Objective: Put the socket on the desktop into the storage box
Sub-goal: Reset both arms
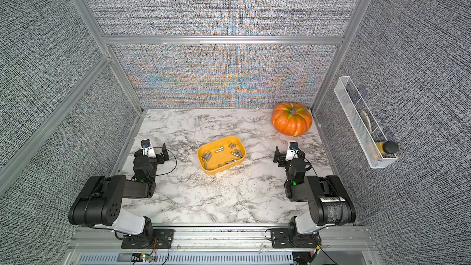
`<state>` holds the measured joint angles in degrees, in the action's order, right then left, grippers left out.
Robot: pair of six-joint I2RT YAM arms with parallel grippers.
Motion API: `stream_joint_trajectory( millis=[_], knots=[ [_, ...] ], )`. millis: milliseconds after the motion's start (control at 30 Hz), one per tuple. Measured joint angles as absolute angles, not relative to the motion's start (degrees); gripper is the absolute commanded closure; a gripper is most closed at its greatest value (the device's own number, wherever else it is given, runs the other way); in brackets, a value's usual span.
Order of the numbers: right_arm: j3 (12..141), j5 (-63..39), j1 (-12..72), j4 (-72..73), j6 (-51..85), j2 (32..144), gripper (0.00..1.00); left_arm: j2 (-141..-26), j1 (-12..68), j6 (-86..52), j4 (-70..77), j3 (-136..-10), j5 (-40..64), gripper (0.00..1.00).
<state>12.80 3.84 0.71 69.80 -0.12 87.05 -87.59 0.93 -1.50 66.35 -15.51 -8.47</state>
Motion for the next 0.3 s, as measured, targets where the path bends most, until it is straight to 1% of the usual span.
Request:
stream_joint_trajectory(
  millis=[300],
  knots=[
    [13.2, 3.6, 0.5, 69.6, -0.1, 87.1, 0.01, -87.6, 0.9, -1.5, 66.4, -15.5, -8.4, 0.0]
  ],
)
